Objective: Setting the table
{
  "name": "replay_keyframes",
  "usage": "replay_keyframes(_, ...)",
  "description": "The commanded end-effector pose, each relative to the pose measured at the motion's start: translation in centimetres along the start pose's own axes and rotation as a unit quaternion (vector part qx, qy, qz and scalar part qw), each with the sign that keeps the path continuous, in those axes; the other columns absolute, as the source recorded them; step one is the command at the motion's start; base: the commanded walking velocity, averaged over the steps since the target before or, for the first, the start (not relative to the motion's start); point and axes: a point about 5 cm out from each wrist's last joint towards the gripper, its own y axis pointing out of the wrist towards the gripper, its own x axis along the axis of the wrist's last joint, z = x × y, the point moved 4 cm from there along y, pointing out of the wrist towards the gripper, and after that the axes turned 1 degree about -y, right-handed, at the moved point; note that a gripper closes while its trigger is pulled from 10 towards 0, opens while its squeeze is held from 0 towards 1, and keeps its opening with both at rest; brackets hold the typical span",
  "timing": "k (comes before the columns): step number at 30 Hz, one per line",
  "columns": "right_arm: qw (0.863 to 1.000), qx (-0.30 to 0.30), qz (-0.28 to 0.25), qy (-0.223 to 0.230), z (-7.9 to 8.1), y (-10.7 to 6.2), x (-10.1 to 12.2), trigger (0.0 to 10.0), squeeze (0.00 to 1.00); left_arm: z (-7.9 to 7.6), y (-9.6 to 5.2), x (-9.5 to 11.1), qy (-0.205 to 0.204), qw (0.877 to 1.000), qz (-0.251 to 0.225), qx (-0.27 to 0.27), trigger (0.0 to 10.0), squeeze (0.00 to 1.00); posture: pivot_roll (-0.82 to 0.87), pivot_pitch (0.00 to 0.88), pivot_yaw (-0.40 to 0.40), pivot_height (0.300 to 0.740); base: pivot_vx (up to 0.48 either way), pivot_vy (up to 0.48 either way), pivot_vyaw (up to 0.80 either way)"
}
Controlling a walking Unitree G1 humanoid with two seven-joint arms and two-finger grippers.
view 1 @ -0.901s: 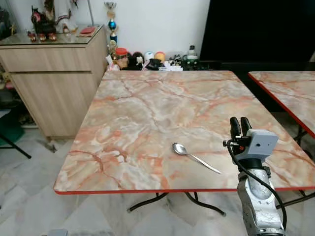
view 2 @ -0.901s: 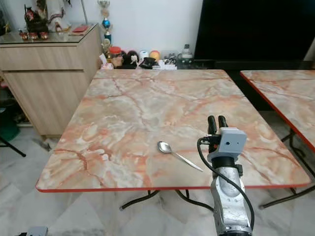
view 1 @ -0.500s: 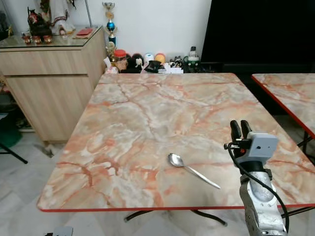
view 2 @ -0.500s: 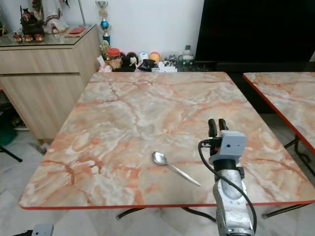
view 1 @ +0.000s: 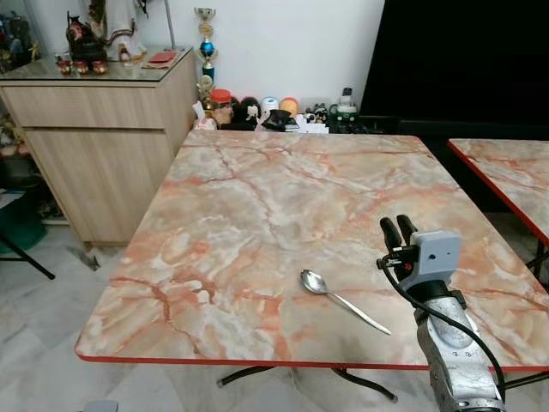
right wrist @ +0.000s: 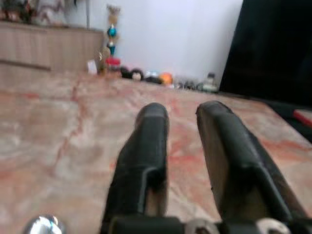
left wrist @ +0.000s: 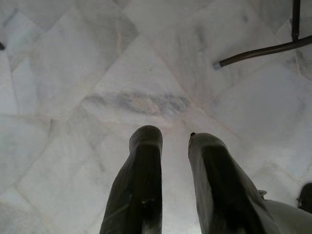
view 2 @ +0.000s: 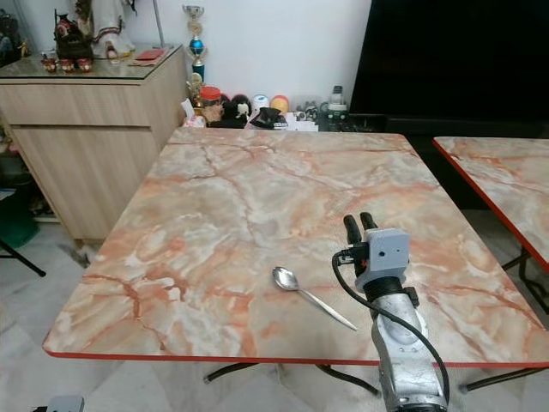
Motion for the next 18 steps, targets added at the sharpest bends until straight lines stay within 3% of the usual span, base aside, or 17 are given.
replay_keyframes(1, 0.998, 0.034, 0.055, -0.004, 0.5, -0.5, -2.1, 10.0, 1.0, 0.0, -0.1, -0.5, -0.001, 1.0, 0.011, -0.001, 10.0, 0.0, 0.02, 0.0, -0.003, 0.74, 0.0, 0.0, 0.0)
replay_keyframes(4, 0.988, 0.101, 0.11, -0.027, 1.4, -1.4, -4.6, 10.0, 1.0, -0.2, -0.1, -0.6, -0.001, 1.0, 0.013, -0.002, 10.0, 0.0, 0.02, 0.0, 0.0, 0.74, 0.0, 0.0, 0.0)
replay_keyframes(6, 0.982, 0.136, 0.13, -0.011, 2.1, -1.6, -5.4, 10.0, 1.0, -0.2, -0.1, -0.6, 0.0, 1.0, 0.016, -0.004, 10.0, 0.0, 0.02, 0.0, 0.002, 0.74, 0.0, 0.0, 0.0)
replay_keyframes(10, 0.976, 0.167, 0.14, 0.016, 2.7, -1.6, -5.9, 10.0, 1.0, -0.2, -0.1, -0.7, 0.002, 1.0, 0.018, -0.006, 10.0, 0.0, 0.02, 0.0, 0.005, 0.74, 0.0, 0.0, 0.0)
replay_keyframes(12, 0.964, 0.217, 0.154, 0.02, 3.5, -1.4, -6.4, 10.0, 1.0, -0.2, 0.0, -0.6, 0.002, 1.0, 0.017, -0.006, 10.0, 0.0, 0.03, 0.0, 0.007, 0.74, 0.0, 0.0, 0.0)
replay_keyframes(18, 0.955, 0.258, 0.139, 0.046, 4.0, -0.6, -5.5, 10.0, 1.0, 0.0, 0.0, -0.5, 0.0, 1.0, 0.016, -0.004, 10.0, 0.0, 0.04, 0.0, 0.009, 0.74, 0.0, 0.0, 0.0)
